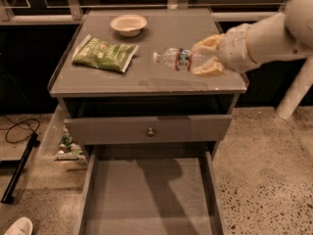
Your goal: Pick water bottle from middle drawer and place on counter
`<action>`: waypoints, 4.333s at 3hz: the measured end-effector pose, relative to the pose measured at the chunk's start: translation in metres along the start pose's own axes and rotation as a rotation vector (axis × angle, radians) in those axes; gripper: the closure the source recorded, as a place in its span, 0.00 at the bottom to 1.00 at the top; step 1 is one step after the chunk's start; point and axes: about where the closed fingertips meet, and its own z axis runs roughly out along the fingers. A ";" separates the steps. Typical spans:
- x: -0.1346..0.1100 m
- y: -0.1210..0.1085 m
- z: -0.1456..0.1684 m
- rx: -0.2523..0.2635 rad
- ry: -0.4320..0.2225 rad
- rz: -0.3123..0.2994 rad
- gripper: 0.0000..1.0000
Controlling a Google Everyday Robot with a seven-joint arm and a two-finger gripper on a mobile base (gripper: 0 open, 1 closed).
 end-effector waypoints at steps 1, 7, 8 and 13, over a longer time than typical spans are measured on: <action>-0.005 -0.041 0.026 -0.048 -0.016 -0.012 1.00; 0.094 -0.079 0.120 -0.147 -0.022 0.314 1.00; 0.092 -0.082 0.118 -0.147 -0.022 0.314 0.81; 0.092 -0.082 0.118 -0.148 -0.022 0.314 0.00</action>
Offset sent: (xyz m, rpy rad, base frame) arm 0.1422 0.0138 0.0253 0.0332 0.1132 0.0399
